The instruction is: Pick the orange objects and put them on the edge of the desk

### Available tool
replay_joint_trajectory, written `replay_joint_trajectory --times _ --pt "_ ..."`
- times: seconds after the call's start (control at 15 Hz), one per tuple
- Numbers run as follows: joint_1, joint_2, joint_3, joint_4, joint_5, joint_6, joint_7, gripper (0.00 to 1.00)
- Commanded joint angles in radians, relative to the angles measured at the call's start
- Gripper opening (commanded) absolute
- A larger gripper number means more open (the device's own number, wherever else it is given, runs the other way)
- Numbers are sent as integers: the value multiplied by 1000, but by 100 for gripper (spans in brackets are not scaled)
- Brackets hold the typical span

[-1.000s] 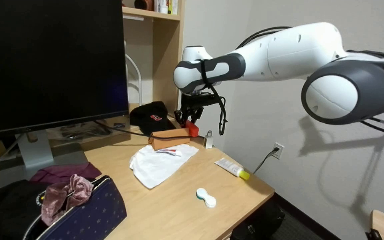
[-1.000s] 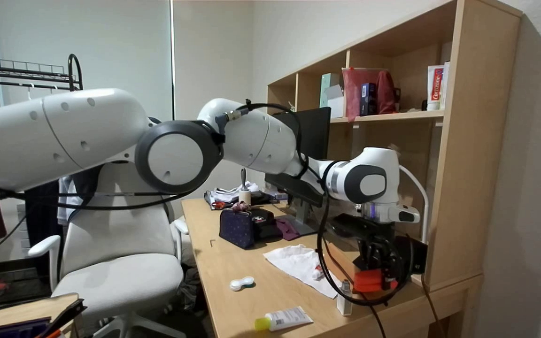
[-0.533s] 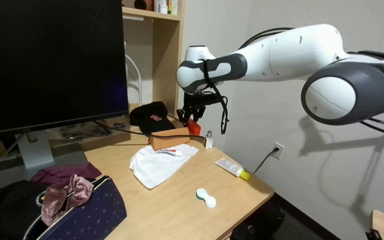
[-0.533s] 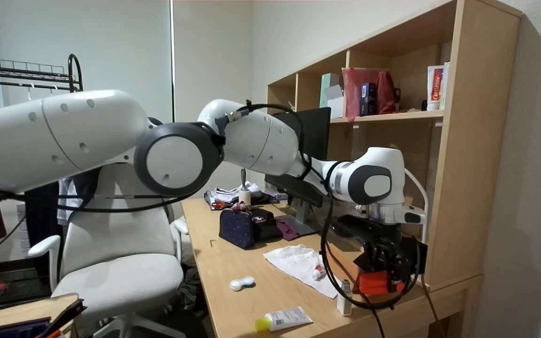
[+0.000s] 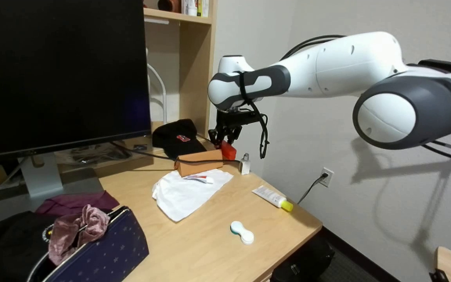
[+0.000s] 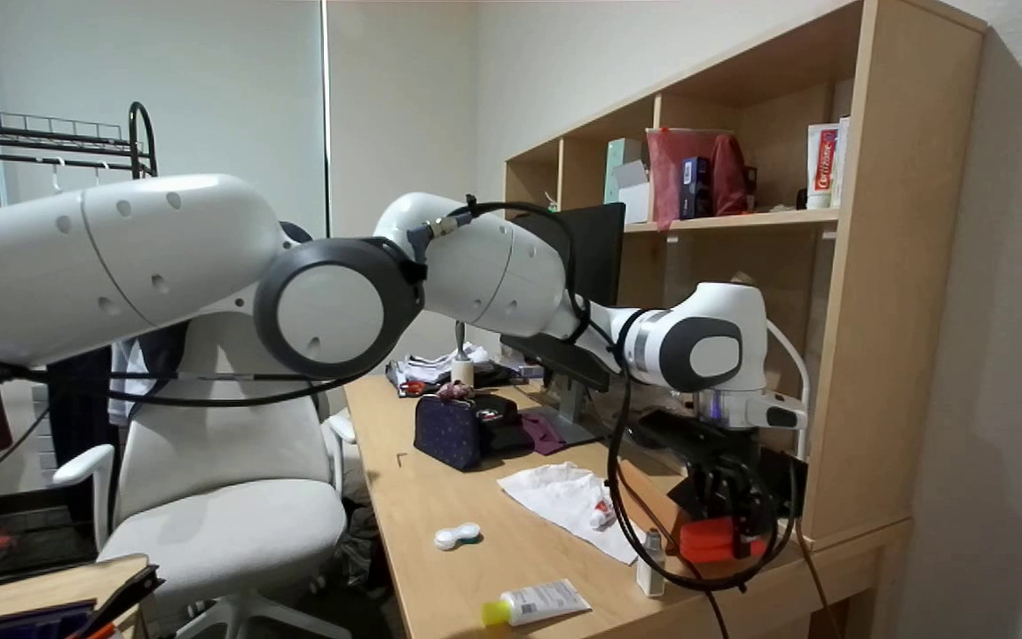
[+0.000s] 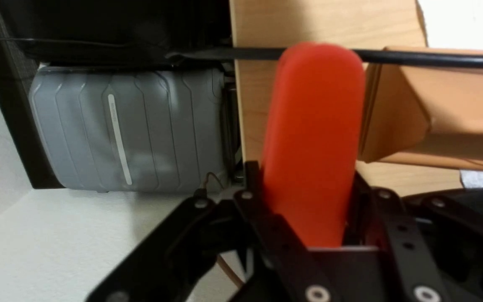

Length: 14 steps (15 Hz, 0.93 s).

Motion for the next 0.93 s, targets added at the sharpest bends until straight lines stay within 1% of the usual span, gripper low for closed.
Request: replay_joint_trajectory --times 0.0,0.07,0.13,0.2,0.33,0.4,0.47,0.53,0.87 --pt "0 51 7 81 -2 -35 -34 21" --pt "0 53 7 83 -2 -37 -35 21" --pt "0 54 8 85 0 -39 -34 71" --pt "1 56 7 87 0 -39 -33 72" --pt "0 58 8 90 2 -38 -30 84" --pt "-1 59 9 91 4 -36 -29 91" --pt "-2 59 10 92 4 -37 -30 96" --pt "-2 59 10 94 4 -36 -30 99" --pt "-7 57 19 98 13 -40 -34 100"
